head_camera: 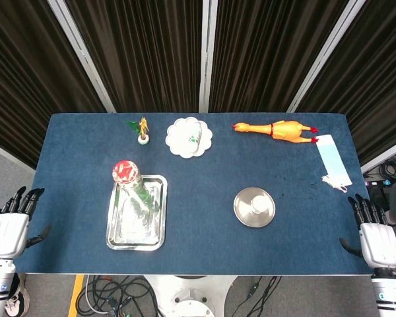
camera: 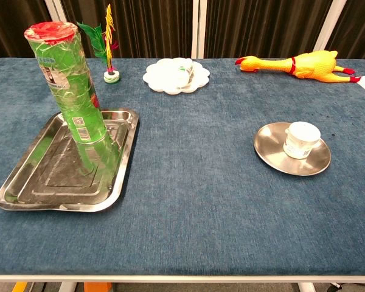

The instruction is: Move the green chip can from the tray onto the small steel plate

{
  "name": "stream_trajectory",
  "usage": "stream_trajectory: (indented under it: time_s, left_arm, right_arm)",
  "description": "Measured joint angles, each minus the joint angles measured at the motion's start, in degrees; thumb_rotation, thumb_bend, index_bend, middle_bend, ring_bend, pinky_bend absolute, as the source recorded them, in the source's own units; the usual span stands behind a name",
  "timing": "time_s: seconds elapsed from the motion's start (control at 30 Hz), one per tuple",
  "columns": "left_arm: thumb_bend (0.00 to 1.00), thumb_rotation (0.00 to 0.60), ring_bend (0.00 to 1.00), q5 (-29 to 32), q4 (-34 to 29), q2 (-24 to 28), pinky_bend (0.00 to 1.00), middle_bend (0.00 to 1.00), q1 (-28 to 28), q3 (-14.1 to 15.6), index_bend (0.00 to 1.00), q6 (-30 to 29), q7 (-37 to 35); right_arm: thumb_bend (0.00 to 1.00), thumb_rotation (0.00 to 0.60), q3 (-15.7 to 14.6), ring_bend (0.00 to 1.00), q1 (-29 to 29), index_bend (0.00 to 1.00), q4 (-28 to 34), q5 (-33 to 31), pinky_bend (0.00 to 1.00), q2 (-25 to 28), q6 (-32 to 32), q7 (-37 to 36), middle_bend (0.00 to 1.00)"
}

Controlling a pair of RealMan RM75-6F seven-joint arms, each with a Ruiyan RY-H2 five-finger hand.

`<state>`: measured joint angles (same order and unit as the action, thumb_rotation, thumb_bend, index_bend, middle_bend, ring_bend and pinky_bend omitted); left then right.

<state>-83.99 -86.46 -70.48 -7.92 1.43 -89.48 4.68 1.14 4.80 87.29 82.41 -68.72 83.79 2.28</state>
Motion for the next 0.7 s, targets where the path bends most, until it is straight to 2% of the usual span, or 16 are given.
stream_trajectory:
  time_s: [0.4, 0.7]
  left_arm:
    - [0.18, 0.600, 0.01, -1.6, -2.4, 1.5, 0.19, 0.11, -0.4, -1.8, 0.11, 0.7, -2.4]
    - [0.17, 0.600, 0.01, -3.8, -6.8, 6.0, 0.19, 0.08, -7.9, -6.5, 0.09, 7.3, -6.0]
  right_arm:
    - [0.11, 0.600, 0.7, 0.00, -0.1, 0.00, 1.1, 0.5, 0.00, 0.6, -0.4, -0.6, 0.00]
    - [0.11, 0.600, 0.8, 0.00, 0.3, 0.00, 0.9, 1.1, 0.00, 0.4, -1.3, -0.2, 0.00]
